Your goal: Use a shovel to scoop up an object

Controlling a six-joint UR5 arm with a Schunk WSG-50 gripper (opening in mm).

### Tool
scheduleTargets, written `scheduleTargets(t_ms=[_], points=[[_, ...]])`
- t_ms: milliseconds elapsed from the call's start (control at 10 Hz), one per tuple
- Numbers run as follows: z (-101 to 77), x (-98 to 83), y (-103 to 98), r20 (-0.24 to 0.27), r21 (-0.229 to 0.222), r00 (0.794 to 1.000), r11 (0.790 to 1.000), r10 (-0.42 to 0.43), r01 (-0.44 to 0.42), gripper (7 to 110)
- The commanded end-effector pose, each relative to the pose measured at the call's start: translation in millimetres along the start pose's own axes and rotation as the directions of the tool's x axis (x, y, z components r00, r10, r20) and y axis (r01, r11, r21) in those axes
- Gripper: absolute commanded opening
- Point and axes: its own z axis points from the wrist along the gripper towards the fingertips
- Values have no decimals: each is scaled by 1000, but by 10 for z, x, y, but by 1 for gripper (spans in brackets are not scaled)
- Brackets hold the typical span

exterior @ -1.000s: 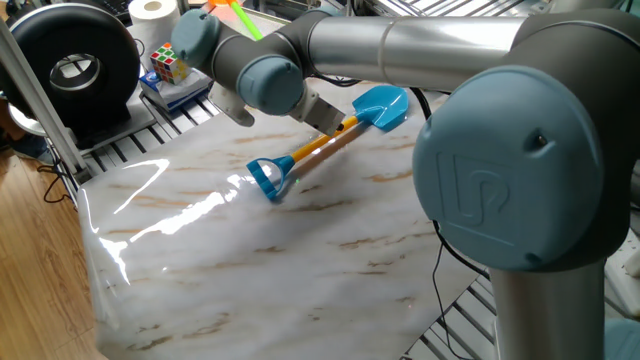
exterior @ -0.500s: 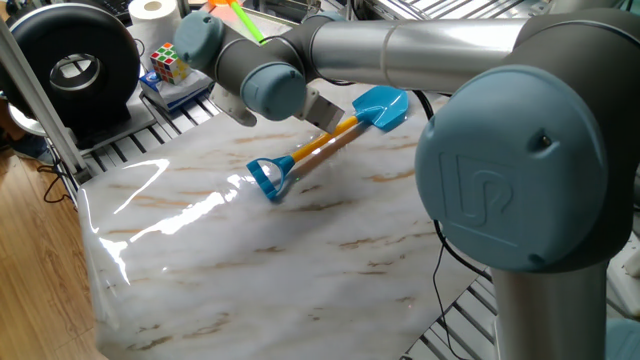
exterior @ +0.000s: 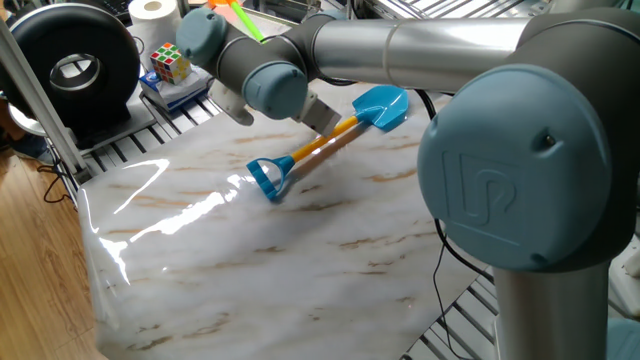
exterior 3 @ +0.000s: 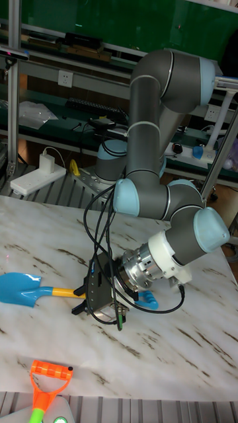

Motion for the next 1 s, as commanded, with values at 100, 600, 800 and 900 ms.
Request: scheduleTargets(t_ms=[100,600,800,900], points=[[-2,119,-47,-39,20,997,998,63,-63,44],[-15,178,-226,-55,95,993,991,101,-96,44],[-5,119,-127,-36,53,995,995,91,-89,44],[-5,111,-131,-31,55,993,992,117,-115,44]])
